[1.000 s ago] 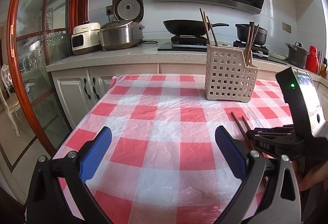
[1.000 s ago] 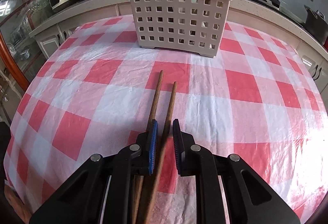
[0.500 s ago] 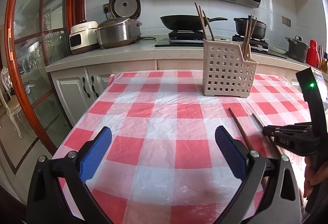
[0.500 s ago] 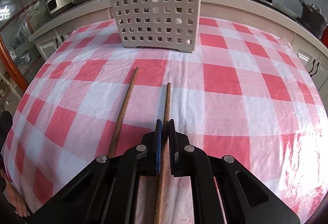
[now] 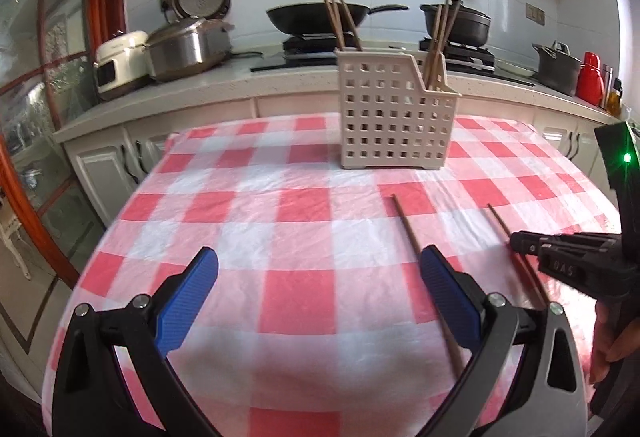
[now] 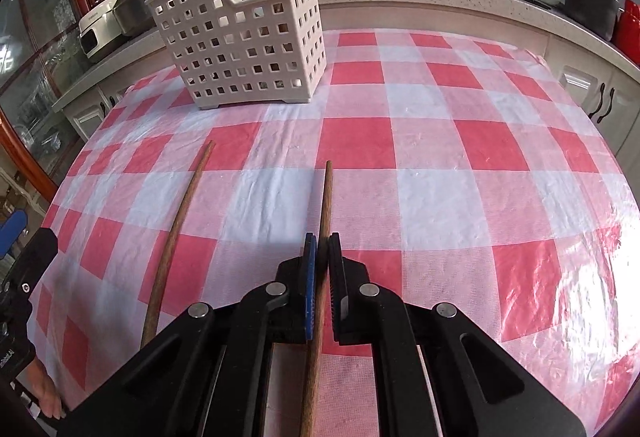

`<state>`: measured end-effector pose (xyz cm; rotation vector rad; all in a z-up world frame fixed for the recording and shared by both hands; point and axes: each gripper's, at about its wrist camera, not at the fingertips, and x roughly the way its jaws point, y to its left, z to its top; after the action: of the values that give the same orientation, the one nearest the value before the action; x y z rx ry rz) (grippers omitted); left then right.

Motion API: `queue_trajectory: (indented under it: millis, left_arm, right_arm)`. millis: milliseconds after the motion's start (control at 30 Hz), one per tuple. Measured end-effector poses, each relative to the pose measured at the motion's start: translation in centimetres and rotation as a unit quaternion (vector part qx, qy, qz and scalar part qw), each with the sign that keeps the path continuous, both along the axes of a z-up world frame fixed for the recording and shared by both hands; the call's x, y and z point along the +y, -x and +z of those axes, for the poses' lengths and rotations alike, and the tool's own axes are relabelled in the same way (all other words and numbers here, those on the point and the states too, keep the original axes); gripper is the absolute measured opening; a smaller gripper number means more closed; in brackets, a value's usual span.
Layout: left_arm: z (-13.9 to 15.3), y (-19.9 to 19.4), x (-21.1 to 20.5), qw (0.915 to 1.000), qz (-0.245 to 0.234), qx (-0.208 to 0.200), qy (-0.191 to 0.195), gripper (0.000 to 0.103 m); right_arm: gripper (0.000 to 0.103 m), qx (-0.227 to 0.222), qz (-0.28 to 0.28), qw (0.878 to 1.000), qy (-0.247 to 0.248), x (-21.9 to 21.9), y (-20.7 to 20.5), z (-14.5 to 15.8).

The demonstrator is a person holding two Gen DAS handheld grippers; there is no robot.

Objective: Organize utensils
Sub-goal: 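Grasp a wooden chopstick with the right tool while the left tool grasps another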

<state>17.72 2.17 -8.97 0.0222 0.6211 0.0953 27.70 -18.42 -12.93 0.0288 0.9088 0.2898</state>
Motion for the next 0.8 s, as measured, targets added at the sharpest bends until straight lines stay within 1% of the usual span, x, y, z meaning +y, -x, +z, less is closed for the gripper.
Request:
queue_trajectory:
  millis: [100,200,267,333,400,467,533,567,700,800]
  left_arm:
    - [0.0,-1.8,-1.3,0.9997,-0.019,0.014,0.008,0.095]
    - [-0.4,-4.5,-3.3,0.9985,-0.043,0.034,0.0,0.087]
    - [-1.0,-6.3,-4.4,0.9973,-0.052,0.052,-0.001,0.078]
    - [-1.9,-8.0,-5.2,0.9956,-0.06,0.072,0.004,0.076]
    - [-3.0,-9.6,-5.9,0.994,-0.059,0.092,0.003,0.07]
    - [-4.2,-11.0,-6.3,0.9913,-0.059,0.117,0.009,0.059]
    - [-5.1,-11.8,-6.2,0.9891,-0.055,0.136,0.014,0.052]
    - [-5.4,-12.0,-6.2,0.9885,-0.054,0.141,0.016,0.051]
    - [-5.5,-11.9,-5.9,0.9888,-0.055,0.138,0.018,0.05]
    - [-5.4,-11.4,-5.7,0.9892,-0.058,0.134,0.016,0.041]
  right_arm:
    - [0.006,0.001,0.004,1.0,-0.003,-0.4,0.0,0.0]
    - [0.006,0.002,0.008,1.0,-0.009,-1.0,0.0,0.0]
    - [0.006,0.003,0.008,1.0,-0.011,-1.4,0.0,0.0]
    - [0.006,0.004,0.008,1.0,-0.013,-1.8,0.0,0.0]
    - [0.006,0.005,0.008,1.0,-0.013,-2.0,-0.1,0.0]
    - [0.006,0.005,0.012,1.0,-0.014,-2.2,-0.1,0.0]
    - [0.006,0.006,0.014,1.0,-0.015,-2.2,-0.1,0.0]
    - [0.006,0.006,0.014,1.0,-0.015,-2.2,-0.2,0.0]
    - [0.006,0.004,0.015,1.0,-0.013,-2.1,-0.3,0.0]
    - [0.006,0.002,0.016,1.0,-0.008,-1.9,-0.3,0.0]
